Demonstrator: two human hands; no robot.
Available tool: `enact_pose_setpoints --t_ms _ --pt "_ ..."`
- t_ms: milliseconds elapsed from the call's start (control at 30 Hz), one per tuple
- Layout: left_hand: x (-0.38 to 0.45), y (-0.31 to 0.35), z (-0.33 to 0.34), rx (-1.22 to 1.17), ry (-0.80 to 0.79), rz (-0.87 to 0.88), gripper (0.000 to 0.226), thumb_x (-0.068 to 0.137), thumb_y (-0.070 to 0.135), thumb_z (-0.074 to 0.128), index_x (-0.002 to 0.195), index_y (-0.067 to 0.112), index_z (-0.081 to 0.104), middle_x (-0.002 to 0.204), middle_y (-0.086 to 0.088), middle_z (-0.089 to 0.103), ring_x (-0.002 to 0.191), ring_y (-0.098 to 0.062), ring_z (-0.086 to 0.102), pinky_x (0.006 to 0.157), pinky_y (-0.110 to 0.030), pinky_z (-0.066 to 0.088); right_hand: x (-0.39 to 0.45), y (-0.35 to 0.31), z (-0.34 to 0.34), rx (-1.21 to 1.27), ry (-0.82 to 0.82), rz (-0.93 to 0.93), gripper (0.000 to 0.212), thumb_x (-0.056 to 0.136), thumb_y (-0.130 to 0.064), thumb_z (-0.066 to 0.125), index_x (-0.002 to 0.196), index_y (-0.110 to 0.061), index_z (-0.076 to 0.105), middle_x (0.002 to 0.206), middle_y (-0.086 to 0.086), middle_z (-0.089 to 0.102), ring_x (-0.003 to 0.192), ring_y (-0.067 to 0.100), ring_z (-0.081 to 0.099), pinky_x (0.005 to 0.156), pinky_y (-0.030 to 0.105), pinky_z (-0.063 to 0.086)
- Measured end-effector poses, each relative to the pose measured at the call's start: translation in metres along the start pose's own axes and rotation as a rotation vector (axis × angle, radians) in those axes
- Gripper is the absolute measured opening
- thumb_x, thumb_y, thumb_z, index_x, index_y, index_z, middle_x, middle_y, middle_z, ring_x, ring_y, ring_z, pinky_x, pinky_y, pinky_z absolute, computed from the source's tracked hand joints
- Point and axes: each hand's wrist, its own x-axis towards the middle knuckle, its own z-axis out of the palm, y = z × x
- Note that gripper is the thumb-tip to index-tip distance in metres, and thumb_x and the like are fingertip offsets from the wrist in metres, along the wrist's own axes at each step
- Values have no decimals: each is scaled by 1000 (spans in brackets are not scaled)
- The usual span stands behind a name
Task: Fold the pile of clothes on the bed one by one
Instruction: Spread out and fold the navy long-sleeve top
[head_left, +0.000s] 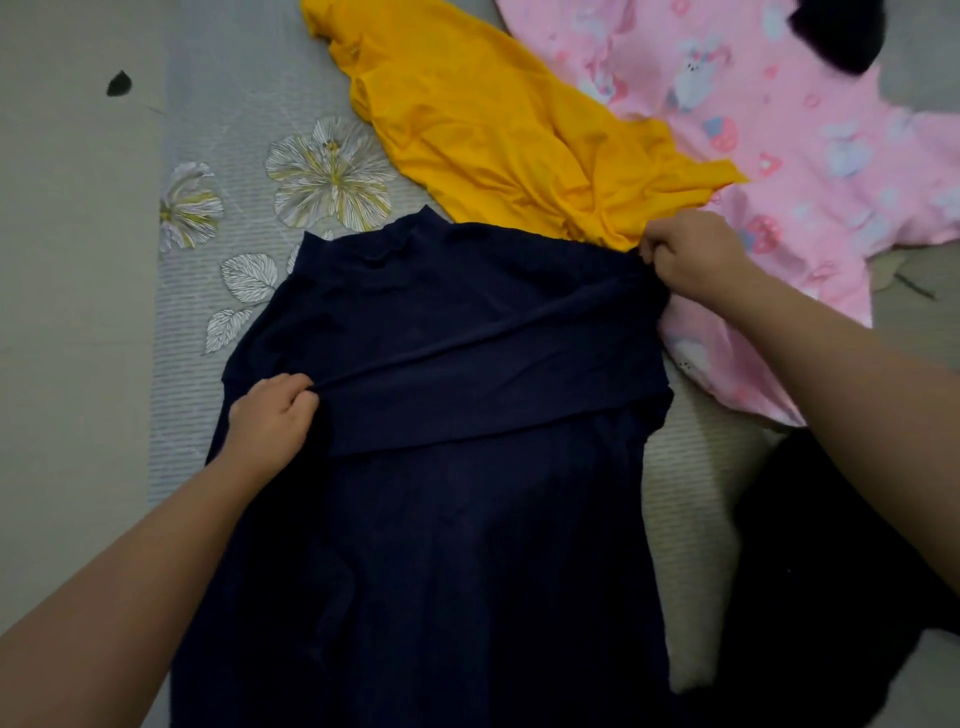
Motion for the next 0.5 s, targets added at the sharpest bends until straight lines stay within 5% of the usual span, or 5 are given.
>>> enact_pose_setpoints --t_ms 133,300,400,500 --pt "-4 -1 -10 -83 -8 -38 25 88 15 42 77 -3 55 76 -19 56 77 -30 50 62 -31 26 9 12 -9 -58 -127 22 43 80 -21 35 91 8 65 100 32 61 96 42 54 70 38 33" --pt "1 11 -6 367 123 18 23 84 9 51 102 0 61 100 -22 63 97 -38 54 79 -40 37 -2 1 -6 20 -145 -150 41 61 -17 42 83 12 61 81 32 60 80 42 57 66 39 38" --pt "0 25 6 352 165 81 29 83 10 52 109 1 61 104 -21 63 99 -38 53 83 -42 36 -17 -3 2 -2 -143 -275 22 62 -2 56 76 14 63 69 31 59 69 43 59 67 43 45" --pt "3 35 19 319 158 112 29 88 15 49 112 2 60 105 -19 63 99 -35 54 83 -40 37 -16 1 7 27 -116 -216 14 67 15 69 81 16 67 80 33 64 79 46 61 73 43 45"
